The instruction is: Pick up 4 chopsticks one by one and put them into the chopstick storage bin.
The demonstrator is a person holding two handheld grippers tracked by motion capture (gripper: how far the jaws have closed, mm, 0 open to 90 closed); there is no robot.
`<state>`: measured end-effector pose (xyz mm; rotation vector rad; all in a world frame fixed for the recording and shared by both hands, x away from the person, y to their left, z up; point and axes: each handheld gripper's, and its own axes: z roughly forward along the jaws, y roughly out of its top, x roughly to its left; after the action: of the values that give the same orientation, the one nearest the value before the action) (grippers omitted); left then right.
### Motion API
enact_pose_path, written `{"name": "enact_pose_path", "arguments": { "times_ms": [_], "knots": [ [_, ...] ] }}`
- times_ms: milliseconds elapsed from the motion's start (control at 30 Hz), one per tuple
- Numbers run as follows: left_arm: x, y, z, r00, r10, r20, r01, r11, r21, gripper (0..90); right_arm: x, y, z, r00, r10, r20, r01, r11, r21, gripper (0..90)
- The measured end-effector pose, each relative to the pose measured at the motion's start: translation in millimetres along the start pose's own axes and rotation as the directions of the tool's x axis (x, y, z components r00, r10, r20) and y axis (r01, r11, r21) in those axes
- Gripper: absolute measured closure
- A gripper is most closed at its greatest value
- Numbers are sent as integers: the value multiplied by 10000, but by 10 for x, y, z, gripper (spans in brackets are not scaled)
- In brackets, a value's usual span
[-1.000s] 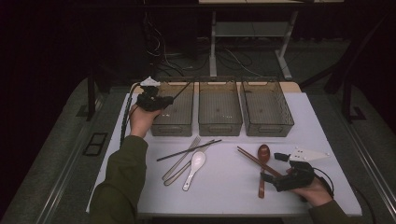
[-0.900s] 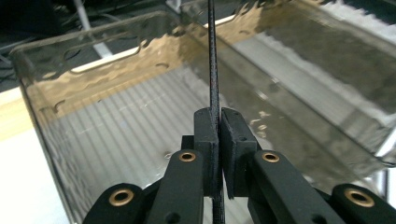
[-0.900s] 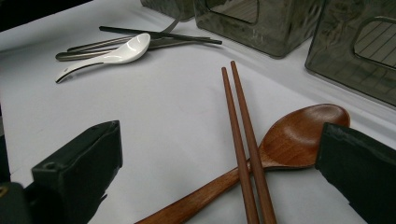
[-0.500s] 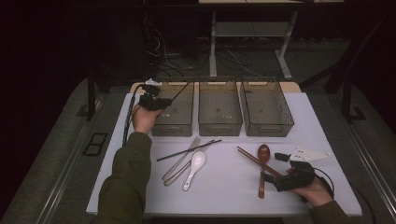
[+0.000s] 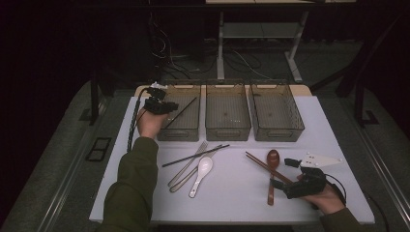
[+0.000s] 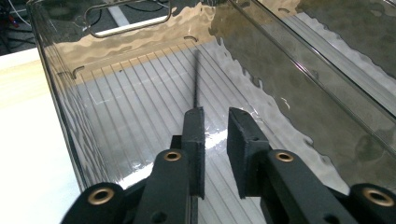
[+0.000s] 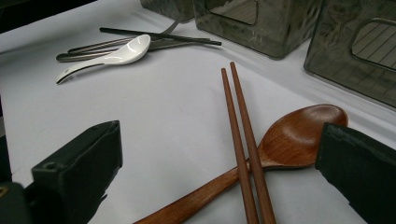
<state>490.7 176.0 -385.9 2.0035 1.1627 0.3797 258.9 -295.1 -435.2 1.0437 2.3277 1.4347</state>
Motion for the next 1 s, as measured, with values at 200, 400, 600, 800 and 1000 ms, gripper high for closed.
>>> {"name": "enact_pose_path", "arguments": {
  "times_ms": [200, 400, 600, 800, 1000],
  "knots": [
    [-4, -11, -28, 9991, 185, 377, -175, 9995, -260, 591, 3, -1, -4, 10000, 18, 2, -18, 10000, 9, 3],
    [-55, -56, -164, 9935, 593, 974, -511, 9951, -844, 460, -2, -4, -6, 10000, 17, 17, -17, 10000, -4, 3],
    [-147, -113, -356, 9835, 1039, 1481, -833, 9868, -1392, 403, -6, -3, -10, 10000, 50, 32, -50, 10000, -51, 3],
    [-304, -133, -532, 9708, 1503, 1870, -1177, 9776, -1747, 364, -8, -2, -15, 9999, 108, 59, -108, 9999, -52, 3],
    [-478, -206, -648, 9613, 2034, 1859, -1707, 9692, -1774, 300, -4, -4, -13, 9999, 99, 70, -98, 9999, -55, 3]
  ]
}}
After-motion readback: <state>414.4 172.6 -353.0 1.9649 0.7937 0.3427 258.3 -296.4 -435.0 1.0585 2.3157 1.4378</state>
